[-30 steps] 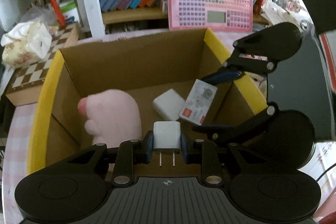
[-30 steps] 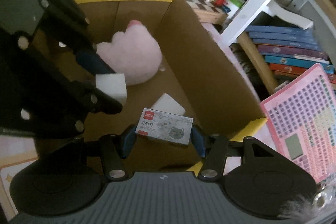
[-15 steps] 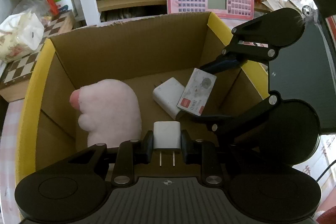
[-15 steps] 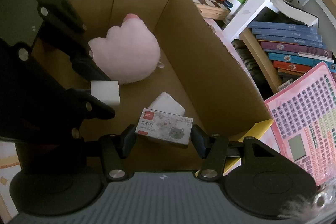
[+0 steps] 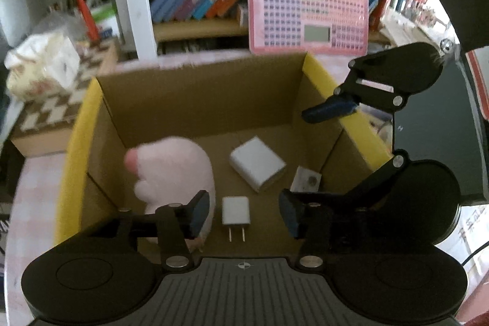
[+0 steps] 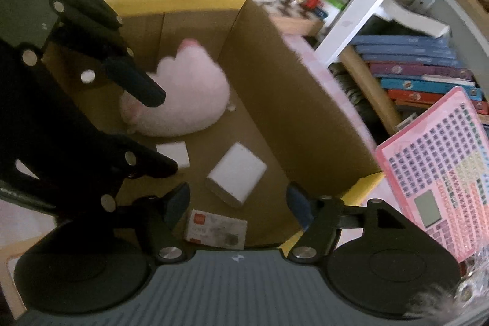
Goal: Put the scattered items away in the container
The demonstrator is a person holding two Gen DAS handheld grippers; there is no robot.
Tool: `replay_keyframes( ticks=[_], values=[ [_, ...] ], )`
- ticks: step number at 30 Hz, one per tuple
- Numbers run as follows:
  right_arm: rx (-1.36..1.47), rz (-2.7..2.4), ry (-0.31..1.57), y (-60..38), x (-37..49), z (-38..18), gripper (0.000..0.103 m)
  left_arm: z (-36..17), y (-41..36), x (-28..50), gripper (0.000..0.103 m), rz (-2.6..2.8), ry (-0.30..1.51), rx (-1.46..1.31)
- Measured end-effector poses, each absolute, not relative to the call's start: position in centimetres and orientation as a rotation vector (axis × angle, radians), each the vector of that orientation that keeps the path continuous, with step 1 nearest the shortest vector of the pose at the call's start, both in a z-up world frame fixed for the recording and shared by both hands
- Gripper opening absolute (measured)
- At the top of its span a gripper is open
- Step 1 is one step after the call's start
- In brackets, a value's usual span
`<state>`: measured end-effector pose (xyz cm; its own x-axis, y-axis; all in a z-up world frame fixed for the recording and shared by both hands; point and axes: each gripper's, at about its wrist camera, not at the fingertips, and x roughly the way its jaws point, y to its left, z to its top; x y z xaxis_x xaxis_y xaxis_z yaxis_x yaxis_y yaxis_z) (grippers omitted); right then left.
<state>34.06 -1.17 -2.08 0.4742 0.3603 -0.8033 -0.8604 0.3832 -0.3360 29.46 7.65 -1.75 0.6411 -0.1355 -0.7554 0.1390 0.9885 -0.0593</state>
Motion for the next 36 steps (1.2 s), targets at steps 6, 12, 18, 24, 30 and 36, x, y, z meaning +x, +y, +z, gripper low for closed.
replay_keyframes(
  ticks=[6,12,18,24,30,36],
  values=[
    [-0.716,0.748,0.571,-3.2,31.7,1.7,0.084,1.6,8.7,26.8,0.059,-0.108,0.729,-0.029],
    [-0.465,0.645,0.55,-6.4,29.0,5.3,0.084,4.3,10.4,23.0,0.067,-0.048,0.629,-0.129],
    [-0.388,0.635,0.488,-8.2,22.9,6.8,0.084,6.1,10.4,18.3,0.08,-0.011,0.549,-0.098],
    [-0.298,0.583,0.543,-9.9,18.1,5.5,0.085,5.9,9.3,13.1,0.084,-0.009,0.549,-0.024],
    [-0.238,0.534,0.612,-11.2,13.6,3.2,0.085,4.2,7.9,9.0,0.088,-0.016,0.587,0.032],
    [-0.143,0.446,0.669,-11.9,10.0,1.5,0.085,2.5,7.6,6.6,0.088,-0.005,0.649,0.026]
  ],
)
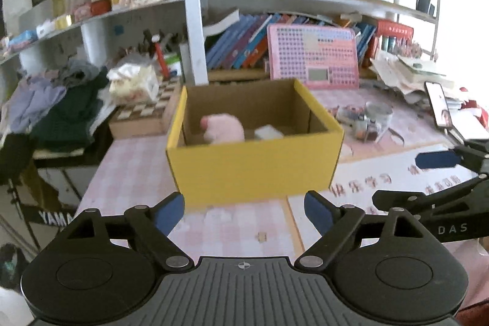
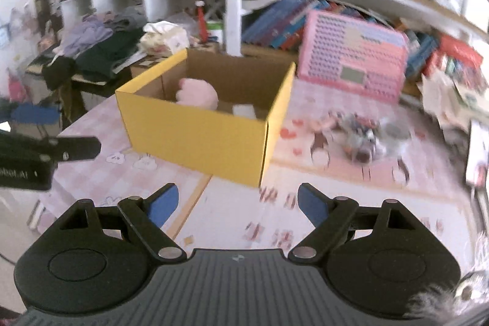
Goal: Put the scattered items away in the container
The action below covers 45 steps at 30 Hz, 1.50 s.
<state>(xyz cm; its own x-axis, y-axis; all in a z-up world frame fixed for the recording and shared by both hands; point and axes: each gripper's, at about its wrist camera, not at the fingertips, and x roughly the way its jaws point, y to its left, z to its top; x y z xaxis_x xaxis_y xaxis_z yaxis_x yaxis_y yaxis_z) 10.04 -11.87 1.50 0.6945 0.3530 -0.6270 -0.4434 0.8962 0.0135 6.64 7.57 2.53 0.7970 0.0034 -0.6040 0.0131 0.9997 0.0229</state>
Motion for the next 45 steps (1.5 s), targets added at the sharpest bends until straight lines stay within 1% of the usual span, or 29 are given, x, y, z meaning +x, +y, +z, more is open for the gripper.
replay_keyframes(
  ticks=[6,15,28,35,45],
  values=[
    [-0.106,0.379,0.747,-11.9,7.3,-0.1,0.085,1.4,8.0,4.5,0.089,-0.014,0.687,0.011],
    [-0.078,0.321,0.763,-12.8,5.3,-0.3,0.086,0.2,6.6,3.2,0.089,-0.074,0.751,0.021],
    [-0.099,0.313,0.771,-12.7,4.1,-0.4,0.086,-0.6,5.4,2.9,0.089,-0.113,0.816,0.041],
    [-0.112,0.266,0.784,-13.7,3.2,-0.6,0.086,-0.8,3.7,2.8,0.089,-0.193,0.807,0.052],
    [-0.083,0.181,0.825,-16.1,2.8,-1.2,0.086,-1.7,1.8,3.7,0.089,-0.274,0.851,0.051]
  ],
)
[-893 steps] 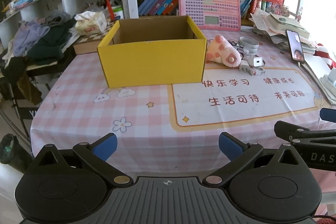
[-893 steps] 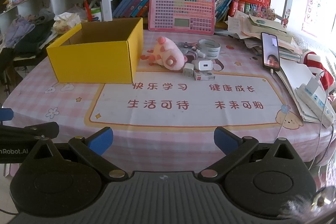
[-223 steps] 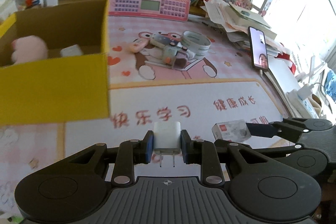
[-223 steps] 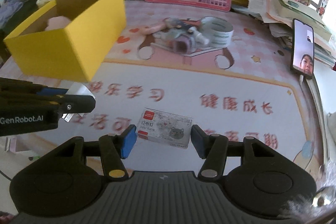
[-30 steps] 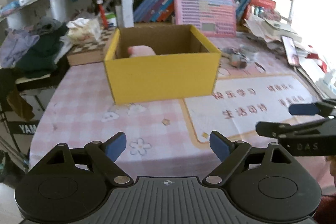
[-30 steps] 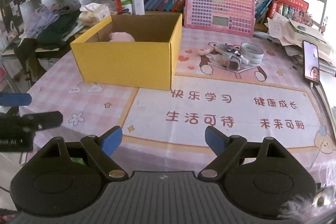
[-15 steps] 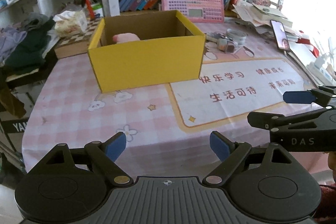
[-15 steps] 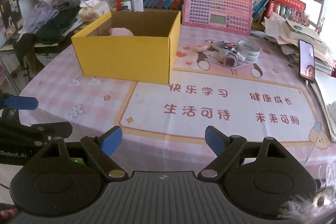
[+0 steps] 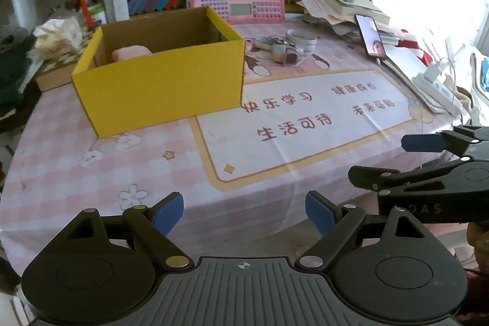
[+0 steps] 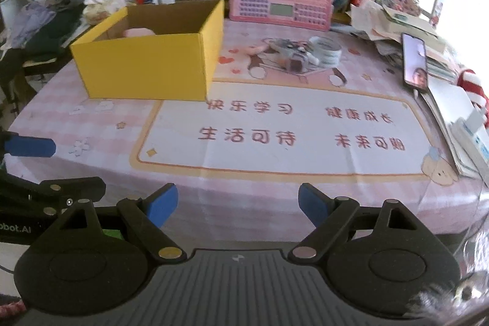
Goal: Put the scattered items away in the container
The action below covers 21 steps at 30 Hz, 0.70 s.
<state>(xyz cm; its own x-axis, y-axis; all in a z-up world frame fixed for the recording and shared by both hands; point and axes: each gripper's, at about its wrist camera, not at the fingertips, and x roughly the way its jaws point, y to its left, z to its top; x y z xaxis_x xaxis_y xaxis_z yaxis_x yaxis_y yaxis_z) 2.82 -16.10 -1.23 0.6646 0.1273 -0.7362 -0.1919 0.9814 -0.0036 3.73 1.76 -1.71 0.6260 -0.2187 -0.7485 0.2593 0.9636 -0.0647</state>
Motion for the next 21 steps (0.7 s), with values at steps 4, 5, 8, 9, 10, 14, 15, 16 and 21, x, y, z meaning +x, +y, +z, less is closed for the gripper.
replay_keyframes(
  ticks=[4,5,8,9,10,14,15,16,21],
  values=[
    [-0.06,0.152,0.846,-17.1,2.8,-1.6,0.086,-2.1,0.8,4.1,0.089,-0.302,0.873,0.059],
    [-0.054,0.143,0.846,-17.4,2.8,-1.6,0.086,-2.1,0.6,4.2,0.089,-0.31,0.876,0.062],
    [-0.032,0.106,0.843,-18.4,2.9,-1.6,0.086,-2.2,-0.6,4.6,0.089,-0.346,0.881,0.088],
    [-0.028,0.094,0.839,-18.7,2.9,-1.5,0.086,-2.1,-1.0,4.7,0.089,-0.358,0.875,0.099],
    [-0.029,0.085,0.837,-18.9,3.0,-1.4,0.086,-2.1,-1.4,4.8,0.089,-0.366,0.872,0.107],
    [-0.032,0.063,0.846,-19.9,3.1,-1.5,0.086,-2.1,-2.7,5.8,0.089,-0.407,0.876,0.109],
    [-0.029,0.055,0.85,-20.3,3.2,-1.4,0.086,-2.2,-2.9,6.0,0.089,-0.417,0.878,0.103],
    [-0.027,0.045,0.853,-20.6,3.3,-1.4,0.086,-2.3,-3.3,6.3,0.089,-0.429,0.887,0.1],
    [-0.035,0.039,0.85,-21.2,3.9,-1.4,0.084,-2.4,-5.1,6.7,0.089,-0.482,0.892,0.15]
  ],
)
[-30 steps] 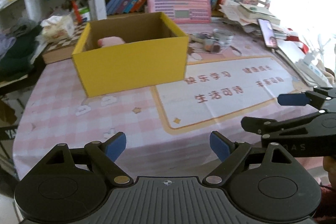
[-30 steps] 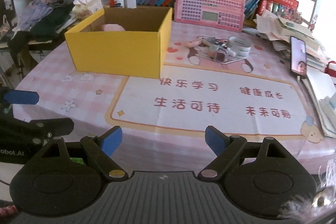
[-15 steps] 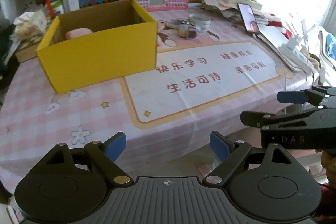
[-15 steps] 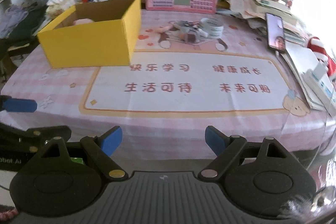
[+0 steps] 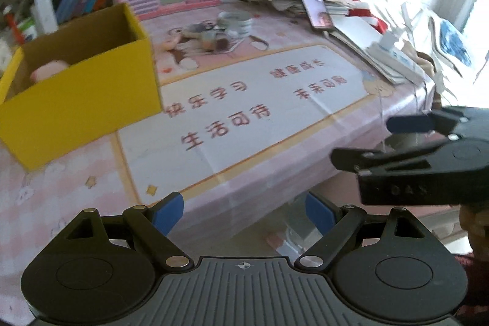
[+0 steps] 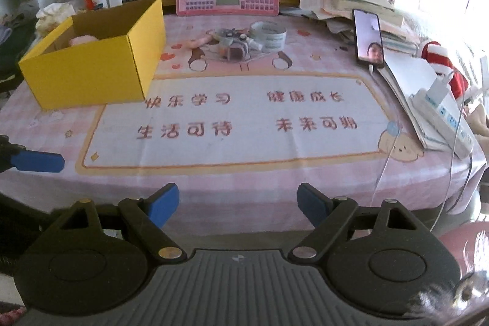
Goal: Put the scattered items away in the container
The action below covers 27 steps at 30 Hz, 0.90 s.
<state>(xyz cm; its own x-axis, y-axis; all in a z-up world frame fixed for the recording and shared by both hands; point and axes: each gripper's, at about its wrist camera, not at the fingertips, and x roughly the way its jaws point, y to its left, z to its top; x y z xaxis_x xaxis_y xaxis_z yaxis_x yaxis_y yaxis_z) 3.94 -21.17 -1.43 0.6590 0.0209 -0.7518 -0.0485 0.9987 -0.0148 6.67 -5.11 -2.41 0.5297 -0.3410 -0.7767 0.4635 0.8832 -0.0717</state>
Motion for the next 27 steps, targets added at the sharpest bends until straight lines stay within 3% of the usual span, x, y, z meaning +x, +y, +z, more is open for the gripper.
replay_keyframes(
  ticks=[11,18,27],
  values=[
    [-0.016,-0.016,0.861,-24.6,6.0,-1.7,0.082,-2.7,-7.8,9.2,0.089,-0.479,0.883,0.128],
    [0.011,-0.029,0.821,-27.1,8.8,-1.5,0.069,-2.4,-10.3,11.5,0.089,-0.447,0.796,0.164],
    [0.035,0.007,0.762,-30.2,15.8,-1.0,0.069,-2.0,-12.9,16.1,0.088,-0.378,0.75,0.176]
  ],
)
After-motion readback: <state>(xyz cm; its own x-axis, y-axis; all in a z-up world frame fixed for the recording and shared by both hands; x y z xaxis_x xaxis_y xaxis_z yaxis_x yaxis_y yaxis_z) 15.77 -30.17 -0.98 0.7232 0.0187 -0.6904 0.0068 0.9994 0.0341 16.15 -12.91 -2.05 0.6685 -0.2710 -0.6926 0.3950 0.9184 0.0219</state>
